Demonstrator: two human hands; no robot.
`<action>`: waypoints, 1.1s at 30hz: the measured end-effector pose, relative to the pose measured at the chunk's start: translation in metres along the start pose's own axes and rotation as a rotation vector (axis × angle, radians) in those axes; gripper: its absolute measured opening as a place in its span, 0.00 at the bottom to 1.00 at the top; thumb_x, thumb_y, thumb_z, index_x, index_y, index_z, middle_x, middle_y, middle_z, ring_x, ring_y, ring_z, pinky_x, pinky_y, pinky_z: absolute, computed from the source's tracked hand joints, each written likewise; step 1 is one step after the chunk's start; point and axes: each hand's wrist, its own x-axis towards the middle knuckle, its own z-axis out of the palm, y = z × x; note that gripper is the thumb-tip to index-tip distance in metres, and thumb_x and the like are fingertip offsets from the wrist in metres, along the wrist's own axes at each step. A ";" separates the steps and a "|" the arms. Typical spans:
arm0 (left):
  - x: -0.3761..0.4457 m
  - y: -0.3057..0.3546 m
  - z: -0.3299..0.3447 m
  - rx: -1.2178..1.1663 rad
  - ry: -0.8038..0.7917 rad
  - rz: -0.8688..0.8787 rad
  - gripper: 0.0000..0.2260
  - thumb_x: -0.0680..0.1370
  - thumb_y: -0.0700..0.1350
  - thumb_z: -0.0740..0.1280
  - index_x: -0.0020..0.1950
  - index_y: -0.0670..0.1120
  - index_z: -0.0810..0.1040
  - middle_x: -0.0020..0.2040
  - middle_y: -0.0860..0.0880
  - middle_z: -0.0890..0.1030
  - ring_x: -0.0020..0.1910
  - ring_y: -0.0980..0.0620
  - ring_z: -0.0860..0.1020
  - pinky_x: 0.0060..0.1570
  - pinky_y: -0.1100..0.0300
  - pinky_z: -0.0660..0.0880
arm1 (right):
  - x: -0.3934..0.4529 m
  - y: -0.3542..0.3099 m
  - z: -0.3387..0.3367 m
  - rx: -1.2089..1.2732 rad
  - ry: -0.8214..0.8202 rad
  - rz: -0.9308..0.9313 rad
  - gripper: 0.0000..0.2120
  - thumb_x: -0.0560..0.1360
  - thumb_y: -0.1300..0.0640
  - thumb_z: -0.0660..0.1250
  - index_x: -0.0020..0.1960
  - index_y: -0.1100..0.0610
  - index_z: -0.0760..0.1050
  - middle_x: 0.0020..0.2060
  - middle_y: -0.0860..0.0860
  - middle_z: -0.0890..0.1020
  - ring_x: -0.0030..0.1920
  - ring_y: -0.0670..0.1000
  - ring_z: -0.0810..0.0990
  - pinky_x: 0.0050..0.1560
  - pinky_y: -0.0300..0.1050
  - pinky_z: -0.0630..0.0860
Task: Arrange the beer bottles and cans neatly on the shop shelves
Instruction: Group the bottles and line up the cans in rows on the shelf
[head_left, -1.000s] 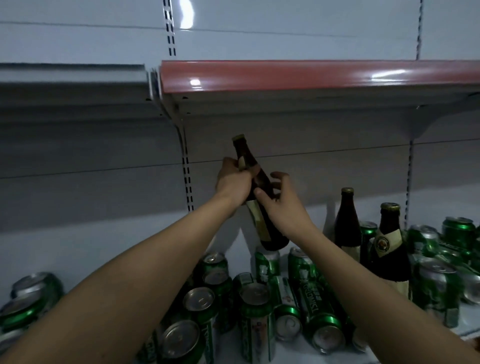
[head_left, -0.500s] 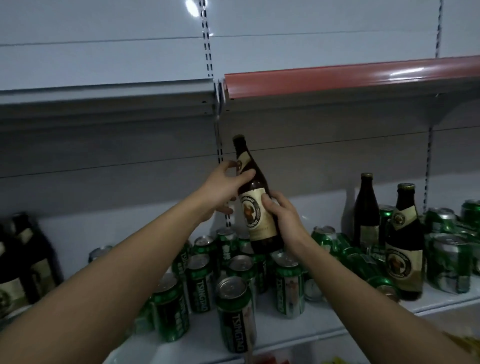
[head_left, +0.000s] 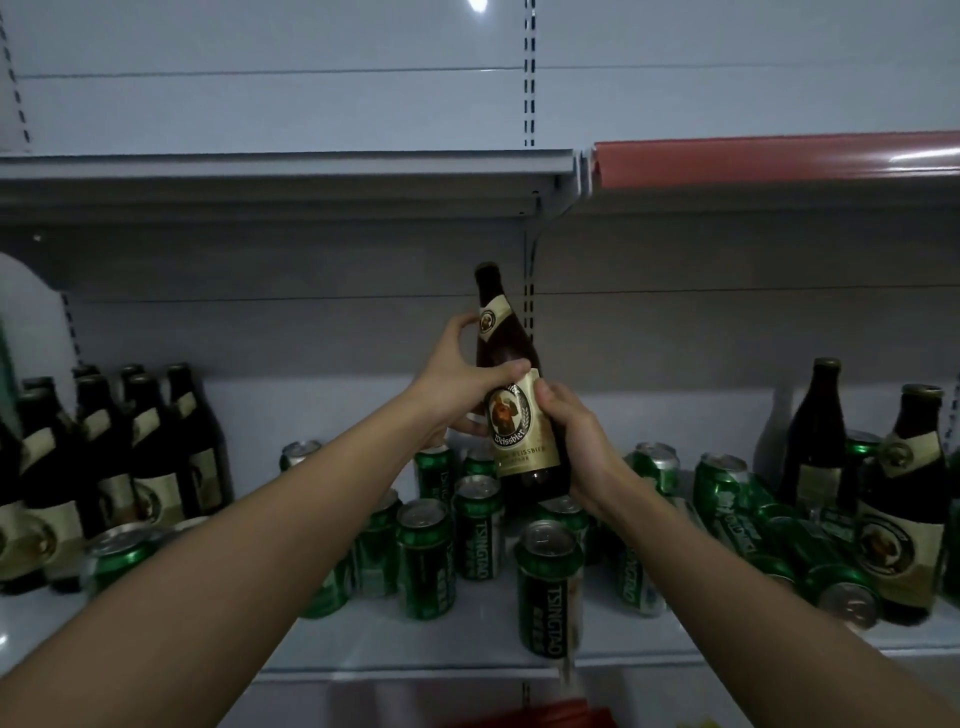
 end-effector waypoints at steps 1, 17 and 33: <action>-0.003 -0.001 -0.005 -0.014 0.010 0.002 0.33 0.73 0.46 0.75 0.71 0.59 0.62 0.55 0.43 0.81 0.45 0.45 0.84 0.33 0.51 0.82 | 0.000 0.003 0.004 0.009 -0.022 0.012 0.16 0.82 0.52 0.59 0.65 0.60 0.70 0.57 0.60 0.82 0.54 0.59 0.83 0.54 0.58 0.81; -0.044 -0.022 -0.146 0.106 0.289 0.177 0.34 0.73 0.39 0.75 0.71 0.61 0.65 0.48 0.44 0.83 0.42 0.49 0.84 0.37 0.58 0.80 | 0.076 -0.063 0.170 -0.580 -0.220 -0.216 0.17 0.81 0.42 0.62 0.58 0.55 0.76 0.52 0.53 0.83 0.52 0.54 0.84 0.58 0.59 0.80; -0.078 -0.076 -0.295 0.354 0.504 0.152 0.31 0.73 0.41 0.75 0.69 0.56 0.64 0.52 0.50 0.79 0.49 0.51 0.82 0.53 0.49 0.79 | 0.106 -0.020 0.337 -0.663 -0.436 -0.282 0.13 0.82 0.50 0.61 0.62 0.58 0.70 0.44 0.51 0.79 0.45 0.54 0.83 0.41 0.53 0.83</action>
